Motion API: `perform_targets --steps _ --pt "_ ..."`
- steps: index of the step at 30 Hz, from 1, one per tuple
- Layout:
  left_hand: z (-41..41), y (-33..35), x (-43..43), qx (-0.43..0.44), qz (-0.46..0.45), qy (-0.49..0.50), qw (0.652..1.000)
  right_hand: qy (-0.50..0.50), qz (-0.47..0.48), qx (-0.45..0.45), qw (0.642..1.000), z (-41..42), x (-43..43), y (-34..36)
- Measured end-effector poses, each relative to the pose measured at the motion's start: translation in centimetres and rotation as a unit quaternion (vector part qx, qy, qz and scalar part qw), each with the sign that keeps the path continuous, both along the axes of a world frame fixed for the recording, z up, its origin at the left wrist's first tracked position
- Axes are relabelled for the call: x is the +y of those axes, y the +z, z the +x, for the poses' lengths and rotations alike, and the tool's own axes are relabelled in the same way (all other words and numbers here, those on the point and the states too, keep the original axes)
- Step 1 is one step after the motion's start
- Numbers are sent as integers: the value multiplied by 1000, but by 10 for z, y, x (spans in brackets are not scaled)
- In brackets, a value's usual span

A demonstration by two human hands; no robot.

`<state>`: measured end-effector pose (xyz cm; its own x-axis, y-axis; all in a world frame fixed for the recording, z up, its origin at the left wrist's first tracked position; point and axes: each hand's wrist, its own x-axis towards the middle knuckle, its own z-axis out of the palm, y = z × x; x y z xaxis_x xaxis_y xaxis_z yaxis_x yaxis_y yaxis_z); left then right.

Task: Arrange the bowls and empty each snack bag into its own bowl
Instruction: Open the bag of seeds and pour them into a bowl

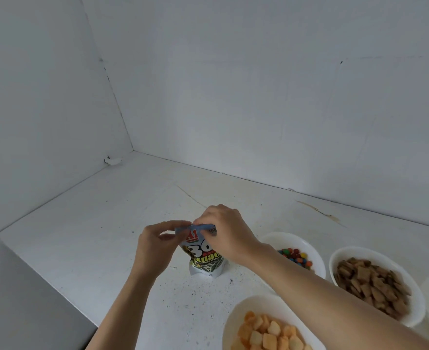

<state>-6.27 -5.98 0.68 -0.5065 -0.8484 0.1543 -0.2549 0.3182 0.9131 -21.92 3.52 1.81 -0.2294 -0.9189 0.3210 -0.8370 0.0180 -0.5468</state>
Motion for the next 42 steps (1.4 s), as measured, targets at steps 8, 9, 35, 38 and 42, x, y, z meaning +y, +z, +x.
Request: perform_targets --steps 8,9,35,38,42 --pt "2 0 -12 15 -13 -29 999 -18 39 3 999 2 -7 4" --pt "3 -1 -12 19 -22 -36 999 -18 41 0 999 2 -8 5" --pt "4 27 -17 -106 176 -173 963 35 66 -72 995 2 -4 11" --pt "8 22 -17 -65 262 -173 947 41 55 -65 996 1 1 10" --pt "10 15 -14 -28 351 -152 923 32 22 -42 998 3 3 3"
